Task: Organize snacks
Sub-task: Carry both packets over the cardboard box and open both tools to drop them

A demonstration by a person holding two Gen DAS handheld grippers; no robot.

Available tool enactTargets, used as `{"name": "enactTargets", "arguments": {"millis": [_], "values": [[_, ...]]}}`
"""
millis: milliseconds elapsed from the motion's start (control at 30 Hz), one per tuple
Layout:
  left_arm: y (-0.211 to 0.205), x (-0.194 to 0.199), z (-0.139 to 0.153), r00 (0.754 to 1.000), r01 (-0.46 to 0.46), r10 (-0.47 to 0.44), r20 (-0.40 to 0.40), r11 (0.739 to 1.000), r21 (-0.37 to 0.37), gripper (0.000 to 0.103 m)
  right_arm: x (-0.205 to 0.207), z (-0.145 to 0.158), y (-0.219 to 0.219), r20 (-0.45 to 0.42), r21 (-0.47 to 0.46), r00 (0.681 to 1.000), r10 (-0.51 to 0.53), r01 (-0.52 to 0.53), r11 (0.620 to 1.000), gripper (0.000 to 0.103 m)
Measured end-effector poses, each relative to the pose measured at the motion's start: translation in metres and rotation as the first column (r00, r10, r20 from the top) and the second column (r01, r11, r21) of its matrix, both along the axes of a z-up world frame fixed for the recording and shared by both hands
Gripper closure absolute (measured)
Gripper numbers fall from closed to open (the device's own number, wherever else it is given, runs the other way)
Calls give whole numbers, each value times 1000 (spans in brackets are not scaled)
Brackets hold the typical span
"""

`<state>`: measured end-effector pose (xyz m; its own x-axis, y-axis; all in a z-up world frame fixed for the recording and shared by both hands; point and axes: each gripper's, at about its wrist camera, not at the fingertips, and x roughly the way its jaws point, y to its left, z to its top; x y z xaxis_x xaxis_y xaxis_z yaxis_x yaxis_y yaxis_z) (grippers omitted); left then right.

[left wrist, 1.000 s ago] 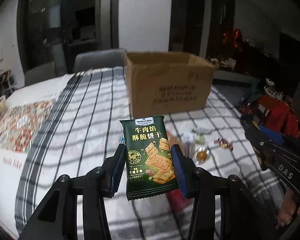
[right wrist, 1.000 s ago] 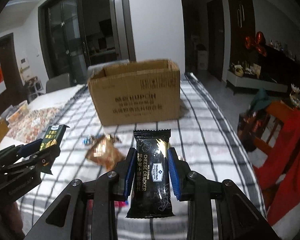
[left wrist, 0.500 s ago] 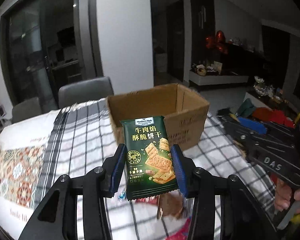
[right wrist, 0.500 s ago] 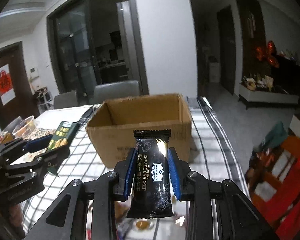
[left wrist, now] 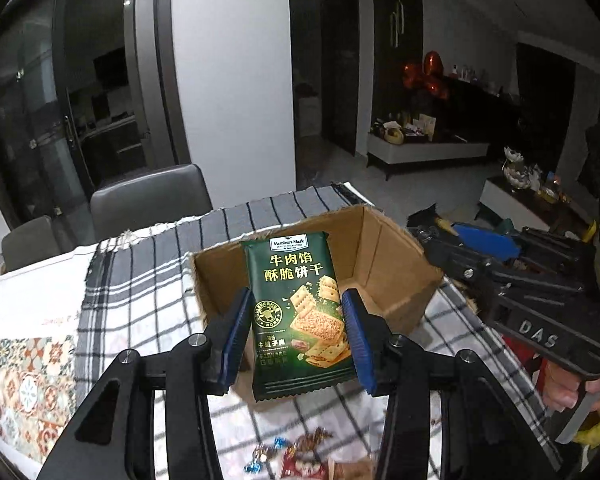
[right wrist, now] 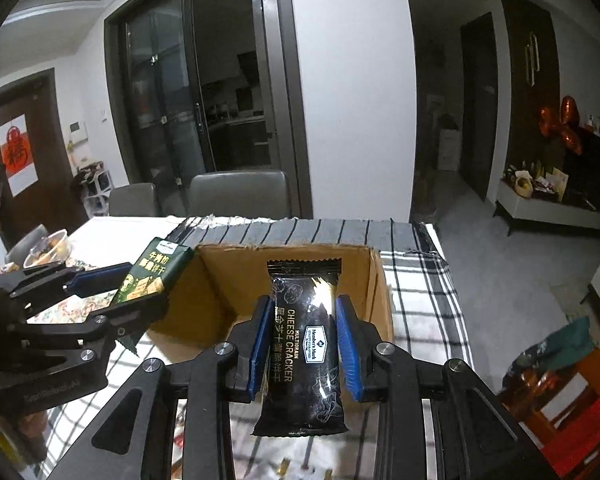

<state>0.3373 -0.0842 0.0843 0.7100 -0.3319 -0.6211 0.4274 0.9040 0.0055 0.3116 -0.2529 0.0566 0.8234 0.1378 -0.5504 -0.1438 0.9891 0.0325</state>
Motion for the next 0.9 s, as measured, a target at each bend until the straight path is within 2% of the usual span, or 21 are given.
{"name": "enactTargets", "arguments": {"millis": [133,333,400,433,467,533,667,900], "values": [[-5,19,-1,1000,-1,1,10,1000,-6,58,21,-4,-6,-28,17,1000,4,-3,1000,70],[-7,40,-10,1000,-13,13,-18,1000,-13,57,41,-13,-8,-33,21,999,-16,17,1000,70],[-8,42,-12,1000,-19,19,-18,1000,-13,49,47,-16,-9,-44,22,999,-18,19,1000,65],[-7,43,-12,999,-29,29,-16,1000,-11,40,48,-16,-9,-50,18,998,-24,25,1000,54],[-5,43,-13,999,-34,34,-14,999,-16,36,47,-17,-10,-45,15,998,-35,36,999,48],[0,37,-13,999,-42,42,-7,999,-25,36,41,-17,-10,-31,0,998,-51,51,999,48],[5,21,-11,998,-55,56,22,998,-24,27,21,-17,-7,-6,-18,999,-38,38,999,47],[15,-22,-9,997,-54,55,54,998,-22,27,-17,-12,0,29,-33,999,-31,32,999,47]]}}
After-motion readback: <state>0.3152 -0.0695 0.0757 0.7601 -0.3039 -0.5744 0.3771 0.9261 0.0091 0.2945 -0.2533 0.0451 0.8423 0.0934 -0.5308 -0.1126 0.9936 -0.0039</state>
